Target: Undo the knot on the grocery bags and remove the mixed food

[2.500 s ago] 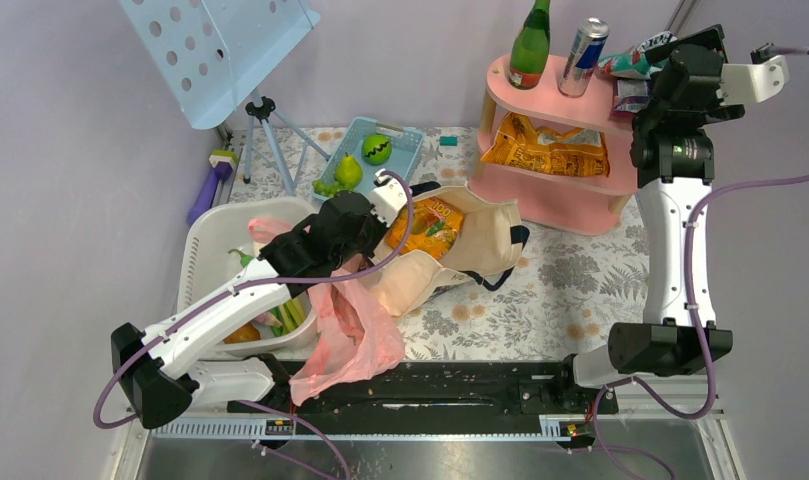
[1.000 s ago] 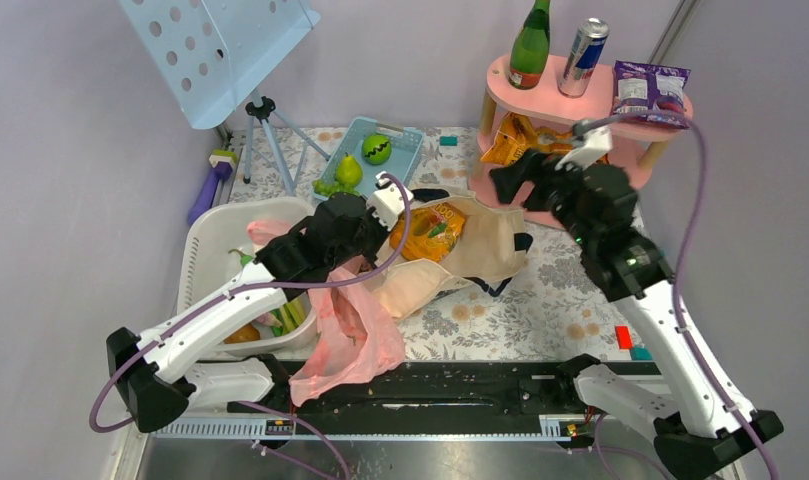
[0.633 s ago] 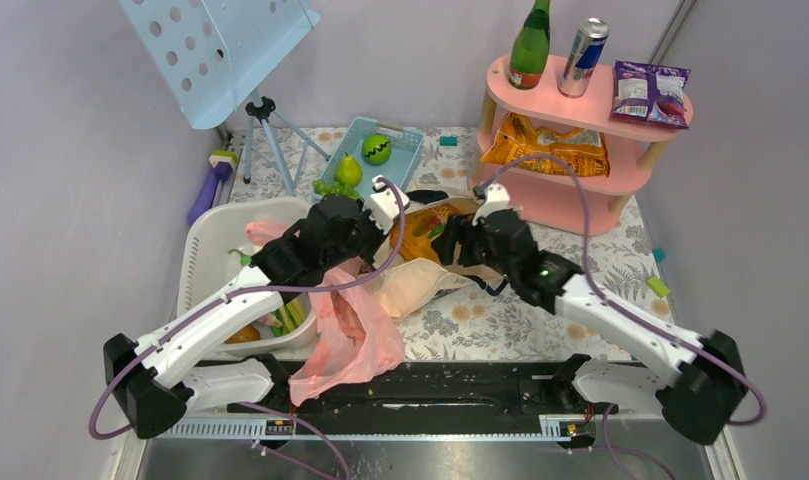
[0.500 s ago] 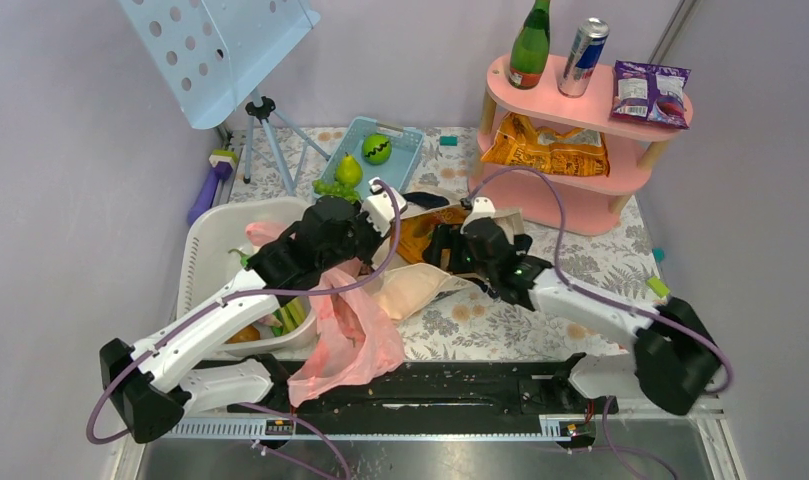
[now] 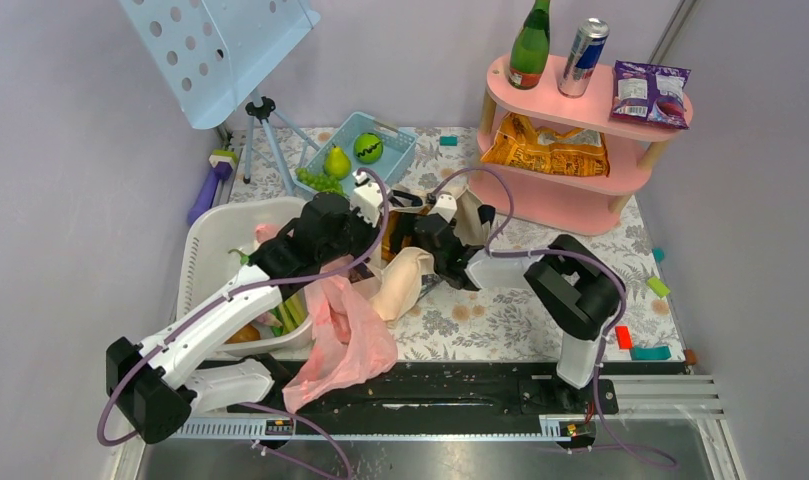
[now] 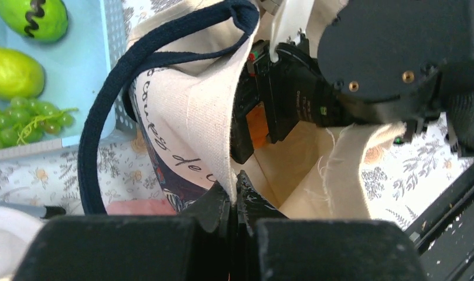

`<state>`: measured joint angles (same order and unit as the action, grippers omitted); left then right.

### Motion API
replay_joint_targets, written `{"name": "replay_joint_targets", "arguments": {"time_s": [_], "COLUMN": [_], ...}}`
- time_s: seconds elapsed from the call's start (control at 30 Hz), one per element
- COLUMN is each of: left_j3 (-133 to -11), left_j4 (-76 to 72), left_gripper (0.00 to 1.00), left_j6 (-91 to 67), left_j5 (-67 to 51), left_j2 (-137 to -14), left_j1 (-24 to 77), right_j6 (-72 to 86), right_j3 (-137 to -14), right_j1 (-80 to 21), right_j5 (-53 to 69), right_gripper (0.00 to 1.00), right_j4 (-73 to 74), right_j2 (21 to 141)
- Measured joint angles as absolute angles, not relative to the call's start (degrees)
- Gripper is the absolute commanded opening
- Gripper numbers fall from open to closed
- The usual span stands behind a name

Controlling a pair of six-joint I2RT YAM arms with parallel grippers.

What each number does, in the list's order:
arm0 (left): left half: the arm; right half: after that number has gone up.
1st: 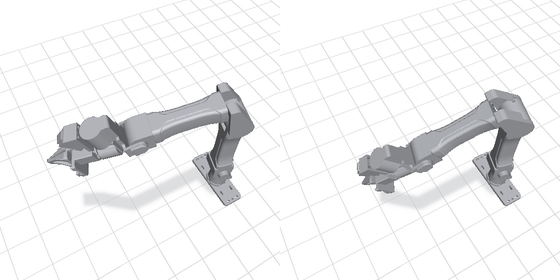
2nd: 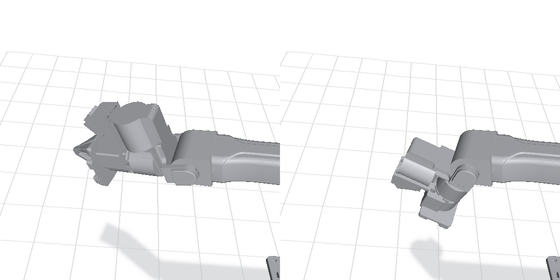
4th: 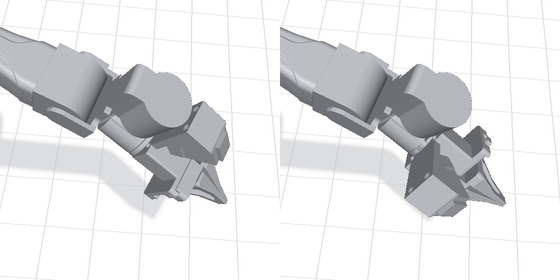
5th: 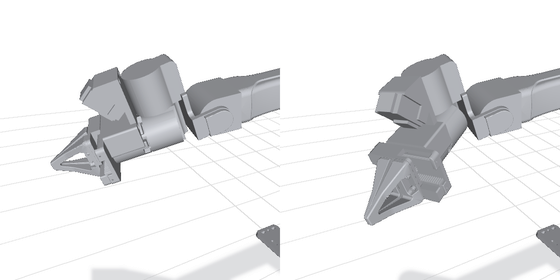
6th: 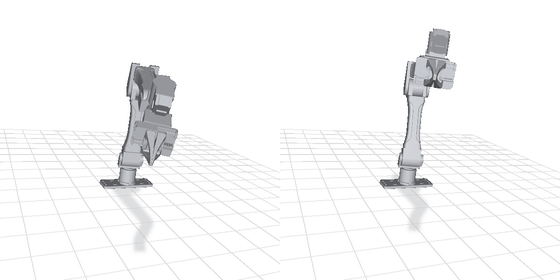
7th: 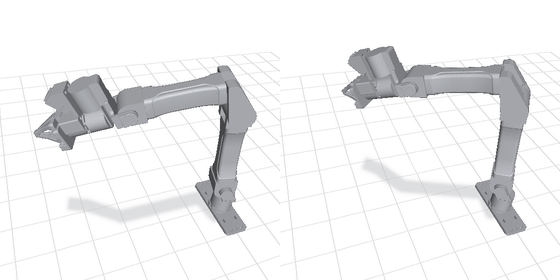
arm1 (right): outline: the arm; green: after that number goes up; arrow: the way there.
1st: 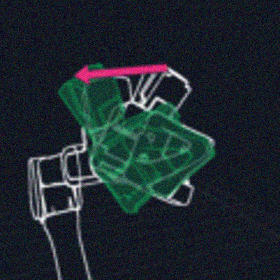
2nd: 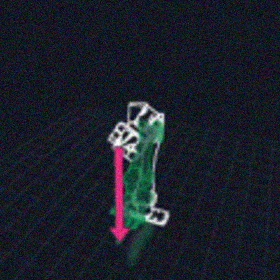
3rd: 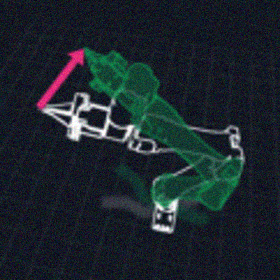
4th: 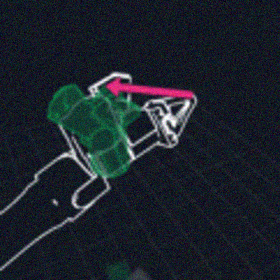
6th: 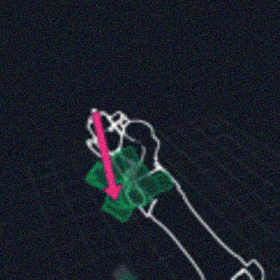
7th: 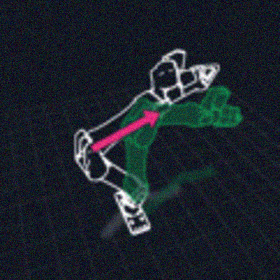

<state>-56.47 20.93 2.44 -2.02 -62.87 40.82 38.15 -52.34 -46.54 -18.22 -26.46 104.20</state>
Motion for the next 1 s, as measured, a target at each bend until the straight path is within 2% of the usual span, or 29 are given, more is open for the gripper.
{"name": "replay_joint_targets", "arguments": {"time_s": [0.13, 0.27, 0.43, 0.57, 0.63, 0.77, 0.9, 0.93, 1.0], "left_j3": [-56.5, -56.5, -56.5, -56.5, -55.9, -55.1, -54.7, -54.7, -54.7], "left_j4": [20.9, 20.9, 19.7, 19.2, 18.7, 18.1, 17.3, 17.3, 17.1], "left_gripper": [0.0, 0.0, 0.0, 0.0, 0.0, 0.0, 0.0, 0.0, 0.0], "left_j6": [-3.3, -7.5, -12.0, -15.6, -17.2, -19.0, -19.4, -19.3, -18.9], "left_j5": [0.8, 1.0, -0.8, -0.9, -0.8, -0.9, -1.4, -1.6, -2.1], "left_j2": [-64.0, -64.2, -64.1, -63.2, -62.7, -62.3, -61.7, -61.5, -61.0], "left_j1": [40.0, 39.1, 38.7, 38.6, 38.4, 37.9, 37.6, 37.3, 37.0], "right_j6": [39.6, 40.8, 42.6, 43.4, 43.4, 43.0, 43.2, 43.4, 43.4], "right_j3": [-56.9, -61.0, -63.4, -64.1, -65.3, -66.8, -66.1, -65.6, -64.0], "right_j1": [-48.1, -49.3, -49.5, -49.7, -49.8, -50.0, -49.9, -49.9, -49.9], "right_j5": [-20.8, -22.4, -22.4, -22.4, -22.3, -22.1, -22.7, -22.9, -22.8], "right_gripper": [1.0, 0.94, 0.99, 0.97, 0.82, 0.36, 0.04, 0.0, 0.0], "right_j4": [-22.1, -15.6, -10.4, -8.4, -7.3, -5.5, -5.7, -5.8, -6.2], "right_j2": [106.9, 108.2, 109.0, 109.8, 110.7, 111.7, 110.9, 110.3, 108.7]}}
